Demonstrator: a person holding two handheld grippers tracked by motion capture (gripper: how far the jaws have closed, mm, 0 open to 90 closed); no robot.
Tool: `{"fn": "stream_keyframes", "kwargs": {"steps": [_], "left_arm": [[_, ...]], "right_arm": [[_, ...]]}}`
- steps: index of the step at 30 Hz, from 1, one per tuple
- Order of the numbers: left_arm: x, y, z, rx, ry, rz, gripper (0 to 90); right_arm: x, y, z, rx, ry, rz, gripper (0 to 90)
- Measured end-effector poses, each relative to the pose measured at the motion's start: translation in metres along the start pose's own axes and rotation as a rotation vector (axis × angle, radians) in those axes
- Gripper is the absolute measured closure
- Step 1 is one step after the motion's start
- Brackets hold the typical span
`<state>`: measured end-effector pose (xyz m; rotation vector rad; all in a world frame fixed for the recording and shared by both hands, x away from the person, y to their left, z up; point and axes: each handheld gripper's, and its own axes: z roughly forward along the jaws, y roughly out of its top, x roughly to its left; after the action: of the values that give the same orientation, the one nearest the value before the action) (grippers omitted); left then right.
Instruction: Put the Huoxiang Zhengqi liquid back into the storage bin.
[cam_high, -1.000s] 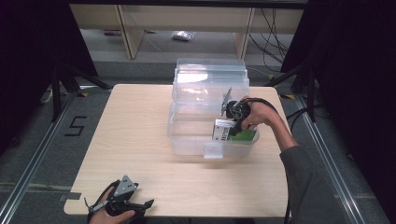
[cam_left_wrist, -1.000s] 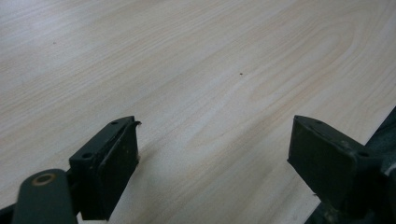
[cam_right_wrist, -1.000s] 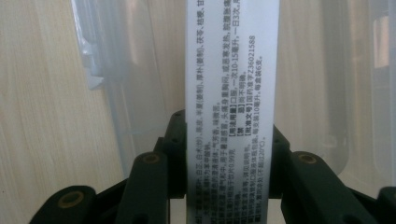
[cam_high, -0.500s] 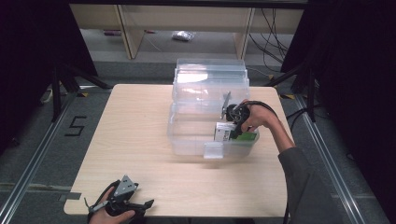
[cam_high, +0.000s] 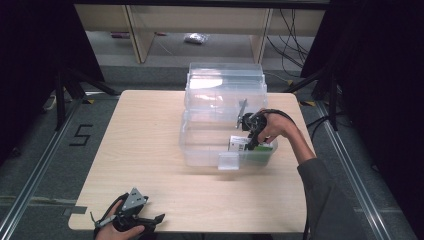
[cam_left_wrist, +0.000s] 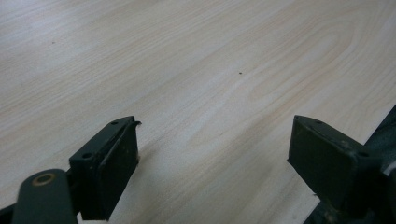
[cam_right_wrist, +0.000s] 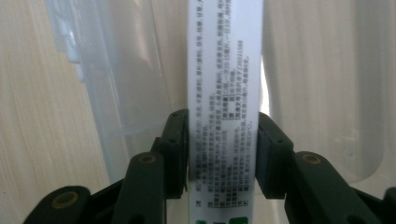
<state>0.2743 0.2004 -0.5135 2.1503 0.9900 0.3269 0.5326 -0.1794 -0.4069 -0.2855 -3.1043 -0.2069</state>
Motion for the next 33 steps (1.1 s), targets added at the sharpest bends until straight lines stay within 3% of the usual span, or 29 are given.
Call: {"fn": "stream_keyframes", "kwargs": {"steps": [3,10,11,13,14,16,18,21,24,26,31,33], "left_arm": [[0.0,0.0,0.0,-0.002,-0.002,0.001,15.5],[0.0,0.0,0.0,-0.002,-0.005,-0.003,15.5],[0.0,0.0,0.0,-0.002,-0.001,0.003,15.5],[0.0,0.0,0.0,-0.002,0.0,0.0,15.5],[0.0,0.001,0.0,0.0,0.002,0.003,15.5],[0.0,0.0,0.001,0.0,0.0,0.001,15.5],[0.0,0.0,0.001,-0.006,0.009,-0.006,15.5],[0.0,0.0,0.001,0.0,0.005,0.004,15.5],[0.0,0.001,0.001,-0.004,0.011,-0.008,15.5],[0.0,0.0,0.001,-0.006,0.008,-0.002,15.5],[0.0,0.0,0.002,-0.015,0.012,-0.012,15.5],[0.0,0.0,0.002,-0.012,0.013,-0.012,15.5]], "right_arm": [[-0.002,-0.002,-0.01,-0.028,-0.015,-0.027,60.7],[0.005,-0.007,-0.031,-0.075,-0.022,0.028,58.8],[0.004,-0.008,-0.032,-0.092,-0.016,0.01,58.1],[0.004,-0.009,-0.034,-0.109,-0.035,0.025,56.9],[0.005,-0.011,-0.037,-0.108,-0.047,0.064,54.8],[0.006,-0.012,-0.041,-0.134,-0.059,0.075,52.6],[0.01,-0.013,-0.046,-0.152,-0.056,0.128,50.6],[0.013,-0.016,-0.054,-0.192,-0.076,0.151,46.9],[0.018,-0.017,-0.058,-0.193,-0.095,0.189,45.3],[0.02,-0.017,-0.06,-0.209,-0.109,0.185,42.2],[0.029,-0.021,-0.067,-0.292,-0.15,0.28,38.4],[0.032,-0.024,-0.068,-0.305,-0.157,0.283,37.4]]}}
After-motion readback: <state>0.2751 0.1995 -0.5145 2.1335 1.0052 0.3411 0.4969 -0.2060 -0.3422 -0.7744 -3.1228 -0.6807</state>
